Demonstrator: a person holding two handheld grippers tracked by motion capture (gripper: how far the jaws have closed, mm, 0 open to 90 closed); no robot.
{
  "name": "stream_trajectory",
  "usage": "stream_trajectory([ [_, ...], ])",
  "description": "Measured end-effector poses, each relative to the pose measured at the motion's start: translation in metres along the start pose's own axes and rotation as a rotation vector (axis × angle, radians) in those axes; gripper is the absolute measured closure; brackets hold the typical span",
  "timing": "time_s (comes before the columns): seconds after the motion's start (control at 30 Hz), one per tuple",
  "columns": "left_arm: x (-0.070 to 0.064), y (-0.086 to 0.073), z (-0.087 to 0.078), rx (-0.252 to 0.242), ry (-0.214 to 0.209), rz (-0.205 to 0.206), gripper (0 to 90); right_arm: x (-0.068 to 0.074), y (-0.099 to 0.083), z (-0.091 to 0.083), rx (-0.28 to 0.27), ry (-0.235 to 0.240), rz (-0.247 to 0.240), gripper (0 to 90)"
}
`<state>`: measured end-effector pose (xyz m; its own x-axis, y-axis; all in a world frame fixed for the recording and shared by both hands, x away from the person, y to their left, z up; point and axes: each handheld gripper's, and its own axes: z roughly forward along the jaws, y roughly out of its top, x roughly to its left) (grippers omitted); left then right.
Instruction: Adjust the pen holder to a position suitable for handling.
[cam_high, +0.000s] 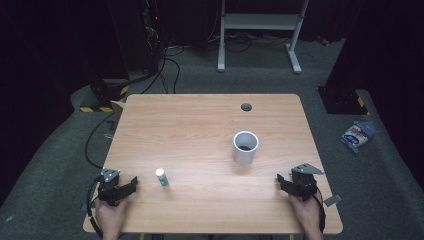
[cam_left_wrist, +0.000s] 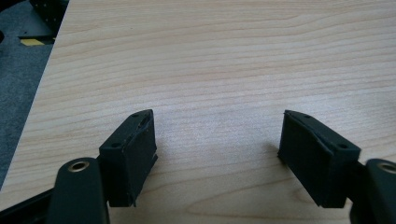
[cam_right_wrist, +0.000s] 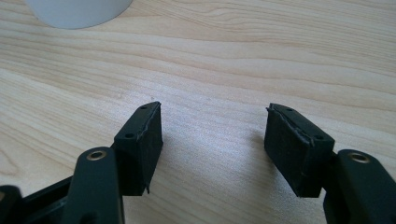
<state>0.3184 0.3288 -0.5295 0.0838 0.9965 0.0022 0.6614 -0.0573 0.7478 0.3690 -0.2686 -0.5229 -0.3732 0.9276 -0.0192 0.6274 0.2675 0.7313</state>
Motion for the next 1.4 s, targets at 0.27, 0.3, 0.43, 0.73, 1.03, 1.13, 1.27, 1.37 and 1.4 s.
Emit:
stream_trajectory([
  [0.27,0.000,0.000,0.000,0.001,-0.002,-0.004,27.4,-0.001,0.001,-0.001,0.005,-0.014,0.030,43.9],
  [0.3,0.000,0.000,0.000,0.000,-0.002,-0.004,27.4,-0.001,0.001,-0.001,0.006,-0.014,0.030,45.0],
  [0.43,0.000,0.000,0.000,0.001,-0.002,-0.004,27.4,-0.004,0.004,-0.002,0.009,0.038,0.064,47.4],
  [0.73,0.000,0.000,0.000,0.002,-0.001,-0.003,27.3,0.003,0.022,-0.007,-0.039,0.093,0.056,47.6],
  [1.03,0.001,0.000,0.000,0.004,0.000,0.002,27.2,0.011,0.044,-0.009,-0.064,0.143,0.022,50.0],
  [1.13,0.000,0.000,0.000,0.003,0.000,-0.003,27.2,0.014,0.049,-0.009,-0.077,0.149,0.016,50.3],
  [1.27,0.000,0.000,0.000,0.002,-0.001,-0.003,27.2,0.018,0.062,-0.010,-0.099,0.170,0.008,49.5],
  [1.37,0.001,0.000,0.000,0.003,0.000,0.003,27.1,0.019,0.068,-0.011,-0.103,0.172,0.014,48.9],
  [1.4,0.000,0.000,0.000,0.002,0.000,-0.003,27.1,0.018,0.070,-0.011,-0.111,0.177,0.012,48.7],
])
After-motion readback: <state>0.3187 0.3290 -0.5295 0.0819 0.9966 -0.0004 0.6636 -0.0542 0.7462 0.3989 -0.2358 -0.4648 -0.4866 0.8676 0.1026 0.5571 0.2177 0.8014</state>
